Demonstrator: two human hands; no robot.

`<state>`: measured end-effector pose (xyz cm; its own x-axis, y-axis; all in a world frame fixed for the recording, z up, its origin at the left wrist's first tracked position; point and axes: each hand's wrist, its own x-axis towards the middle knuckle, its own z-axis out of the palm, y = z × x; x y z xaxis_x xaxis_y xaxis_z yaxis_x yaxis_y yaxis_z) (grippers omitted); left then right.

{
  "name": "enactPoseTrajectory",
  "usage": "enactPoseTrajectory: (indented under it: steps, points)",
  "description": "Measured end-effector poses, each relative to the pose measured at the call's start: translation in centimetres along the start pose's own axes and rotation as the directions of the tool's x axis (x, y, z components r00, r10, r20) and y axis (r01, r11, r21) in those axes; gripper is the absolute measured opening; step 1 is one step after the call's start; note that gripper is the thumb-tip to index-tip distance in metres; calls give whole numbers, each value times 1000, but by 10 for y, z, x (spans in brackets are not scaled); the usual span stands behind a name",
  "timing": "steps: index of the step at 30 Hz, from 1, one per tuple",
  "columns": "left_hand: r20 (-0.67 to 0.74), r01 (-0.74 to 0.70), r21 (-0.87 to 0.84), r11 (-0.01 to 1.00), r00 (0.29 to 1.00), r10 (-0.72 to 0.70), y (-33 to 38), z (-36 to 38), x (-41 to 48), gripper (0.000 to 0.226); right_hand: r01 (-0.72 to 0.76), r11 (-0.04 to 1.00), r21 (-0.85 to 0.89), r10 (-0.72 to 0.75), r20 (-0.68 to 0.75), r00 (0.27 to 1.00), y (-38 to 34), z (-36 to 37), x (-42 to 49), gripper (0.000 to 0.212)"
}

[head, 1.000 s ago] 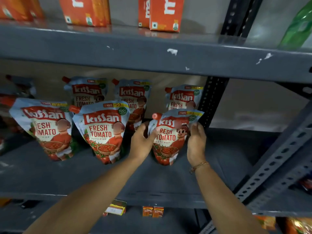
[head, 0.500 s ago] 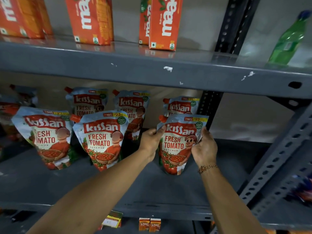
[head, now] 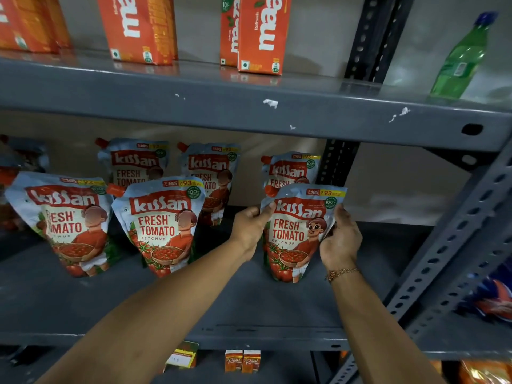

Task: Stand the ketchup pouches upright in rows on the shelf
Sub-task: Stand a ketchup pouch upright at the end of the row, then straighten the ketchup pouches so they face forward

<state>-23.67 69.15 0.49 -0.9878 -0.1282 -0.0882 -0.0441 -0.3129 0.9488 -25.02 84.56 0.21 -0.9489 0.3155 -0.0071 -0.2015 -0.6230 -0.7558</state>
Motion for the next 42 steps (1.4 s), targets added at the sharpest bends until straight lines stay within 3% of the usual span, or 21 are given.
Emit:
enactPoseTrajectory:
  steps: [2,4,6,8,10,12,13,15,17,19,22,24,26,28,29,35,42]
  points:
    - [-5,3,15,1000,1000,-3,0,-1,-3,10,89,992,-90,-97,-91,991,2,5,-8,18]
    - [-32,-30,119,992,999,35,-3,-4,-8,12,181,929,-323,-260,-219,941,9,9,-22,40]
    - [-143,-38,176,984,988,64,-10,-13,-16,20,219,735,-642,-453,-224,863,24,9,-37,57]
    - [-374,-31,51,998,926,48,-19,-39,-27,31,383,537,-751,-556,26,831,48,23,-61,60]
    - [-539,-61,-49,997,842,25,-27,-54,-35,42,591,305,-747,-618,317,719,63,31,-80,57]
    - [-669,-86,-51,995,743,30,-31,-63,-42,48,744,185,-642,-582,538,610,73,41,-92,43]
    - [-730,-107,-48,993,682,38,-31,-67,-44,45,788,191,-586,-514,624,589,78,47,-97,36]
    - [-824,-154,-55,987,564,42,-28,-79,-46,35,740,374,-559,-297,684,666,92,62,-107,30]
    - [-879,-132,-49,990,476,20,-20,-93,-47,38,511,579,-635,-81,579,811,103,81,-115,36]
    - [-897,-66,-30,997,443,2,-10,-109,-45,51,250,696,-673,99,435,895,114,98,-112,44]
    - [-870,11,68,998,490,54,3,-138,-41,78,-32,784,-620,282,309,908,129,120,-105,39]
    - [-807,-58,152,987,569,158,6,-158,-36,90,-210,821,-531,389,251,886,132,131,-105,22]
    - [-711,-172,182,968,657,250,14,-171,-34,74,-297,839,-455,425,210,880,130,139,-103,23]
    - [-643,-237,189,953,704,302,26,-177,-33,41,-317,855,-411,421,191,887,129,142,-100,28]
    - [-626,-256,193,947,711,320,33,-178,-32,37,-313,864,-394,408,184,894,129,144,-99,29]
    - [-556,-240,47,970,800,225,36,-176,-19,34,-241,914,-326,273,55,960,125,144,-95,36]
    - [-445,-223,-22,975,875,190,32,-141,-22,23,-158,940,-302,156,-33,987,113,123,-79,33]
